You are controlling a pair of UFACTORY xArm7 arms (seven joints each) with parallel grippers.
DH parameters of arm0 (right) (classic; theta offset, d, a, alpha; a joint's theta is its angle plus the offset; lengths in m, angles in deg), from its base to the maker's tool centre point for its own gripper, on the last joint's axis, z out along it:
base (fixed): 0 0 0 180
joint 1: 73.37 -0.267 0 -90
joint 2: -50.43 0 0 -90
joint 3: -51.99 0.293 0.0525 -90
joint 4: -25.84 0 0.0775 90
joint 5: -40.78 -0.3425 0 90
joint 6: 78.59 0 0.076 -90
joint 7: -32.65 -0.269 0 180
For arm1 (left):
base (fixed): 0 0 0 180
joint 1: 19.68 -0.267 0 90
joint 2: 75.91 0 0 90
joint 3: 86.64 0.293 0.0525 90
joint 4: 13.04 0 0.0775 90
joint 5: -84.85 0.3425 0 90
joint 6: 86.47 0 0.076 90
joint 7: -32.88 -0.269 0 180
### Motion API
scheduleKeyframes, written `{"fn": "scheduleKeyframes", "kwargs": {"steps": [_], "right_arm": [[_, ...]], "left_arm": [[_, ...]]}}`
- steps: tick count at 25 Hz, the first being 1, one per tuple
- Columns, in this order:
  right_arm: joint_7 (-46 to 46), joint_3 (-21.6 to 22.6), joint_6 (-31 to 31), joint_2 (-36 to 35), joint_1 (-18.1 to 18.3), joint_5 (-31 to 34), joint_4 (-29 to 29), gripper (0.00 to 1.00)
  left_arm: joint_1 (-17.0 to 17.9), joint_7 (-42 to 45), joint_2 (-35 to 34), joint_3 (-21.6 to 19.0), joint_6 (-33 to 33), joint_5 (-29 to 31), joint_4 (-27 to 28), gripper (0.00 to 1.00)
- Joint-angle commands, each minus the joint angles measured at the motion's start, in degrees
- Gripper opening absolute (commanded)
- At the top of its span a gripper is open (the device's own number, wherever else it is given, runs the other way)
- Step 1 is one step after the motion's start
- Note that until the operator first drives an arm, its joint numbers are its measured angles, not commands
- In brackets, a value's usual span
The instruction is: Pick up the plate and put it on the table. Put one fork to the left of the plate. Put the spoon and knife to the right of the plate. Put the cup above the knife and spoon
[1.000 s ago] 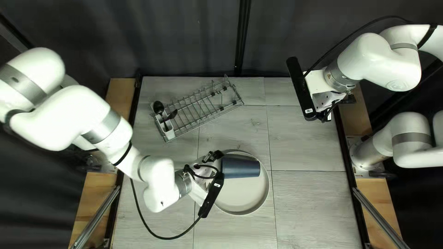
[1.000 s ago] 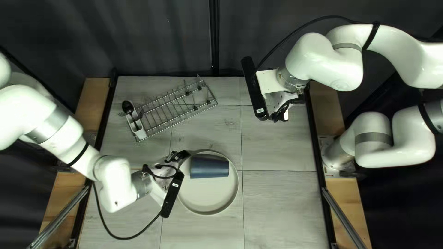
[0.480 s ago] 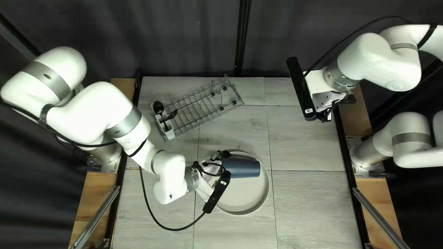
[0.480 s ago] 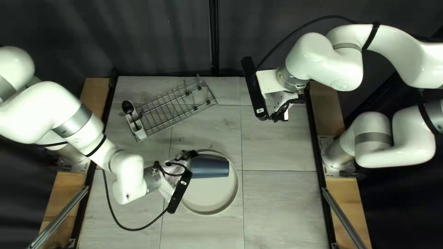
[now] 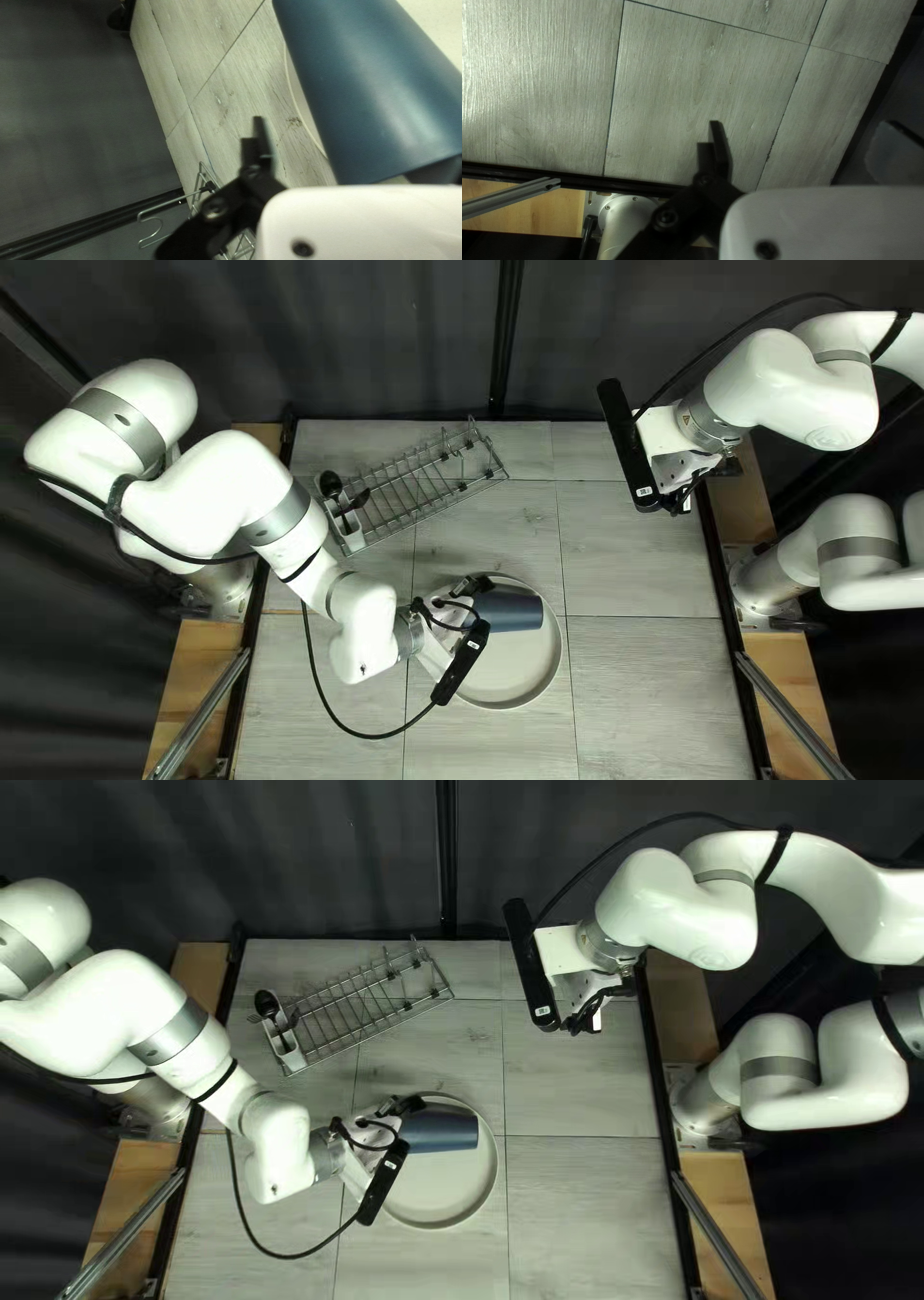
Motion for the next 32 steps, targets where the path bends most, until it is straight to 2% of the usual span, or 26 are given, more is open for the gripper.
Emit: {"fn": "scheduleKeyframes", "kwargs": {"steps": [1, 5, 8, 10, 13, 14, 17, 25, 26, 28, 29, 32], "right_arm": [[0.0, 0.0, 0.0, 0.0, 0.0, 0.0, 0.0, 1.00], [0.0, 0.0, 0.0, 0.0, 0.0, 0.0, 0.0, 1.00], [0.0, 0.0, 0.0, 0.0, 0.0, 0.0, 0.0, 1.00], [0.0, 0.0, 0.0, 0.0, 0.0, 0.0, 0.0, 1.00], [0.0, 0.0, 0.0, 0.0, 0.0, 0.0, 0.0, 1.00], [0.0, 0.0, 0.0, 0.0, 0.0, 0.0, 0.0, 1.00], [0.0, 0.0, 0.0, 0.0, 0.0, 0.0, 0.0, 1.00], [0.0, 0.0, 0.0, 0.0, 0.0, 0.0, 0.0, 1.00], [0.0, 0.0, 0.0, 0.0, 0.0, 0.0, 0.0, 1.00], [0.0, 0.0, 0.0, 0.0, 0.0, 0.0, 0.0, 1.00], [0.0, 0.0, 0.0, 0.0, 0.0, 0.0, 0.0, 1.00], [0.0, 0.0, 0.0, 0.0, 0.0, 0.0, 0.0, 1.00]], "left_arm": [[0.9, -0.2, -2.5, -1.0, 1.6, -1.3, -0.2, 0.00], [0.9, -2.5, -5.9, -1.7, 1.5, -4.7, -0.1, 0.00], [0.7, -7.1, -10.1, -2.0, 0.4, -10.8, 0.4, 0.00], [0.2, -12.2, -14.6, -1.4, -1.9, -16.9, 0.2, 0.00], [0.1, -23.2, -23.2, 2.7, -7.7, -29.2, -1.5, 0.00], [0.7, -28.8, -25.8, 4.9, -9.0, -35.0, -1.8, 0.00], [3.1, -42.5, -29.8, 9.9, -8.1, -47.7, -0.9, 0.00], [3.3, -41.9, -29.9, 9.3, -6.5, -48.5, 0.2, 0.00], [3.4, -43.8, -30.1, 10.8, -7.2, -51.2, 0.1, 0.00], [4.8, -52.0, -32.5, 16.5, -9.2, -60.7, -0.6, 0.00], [6.3, -59.0, -33.6, 20.5, -8.1, -67.8, 0.2, 0.00], [9.5, -72.8, -34.3, 27.0, -2.5, -80.1, 4.0, 0.00]]}}
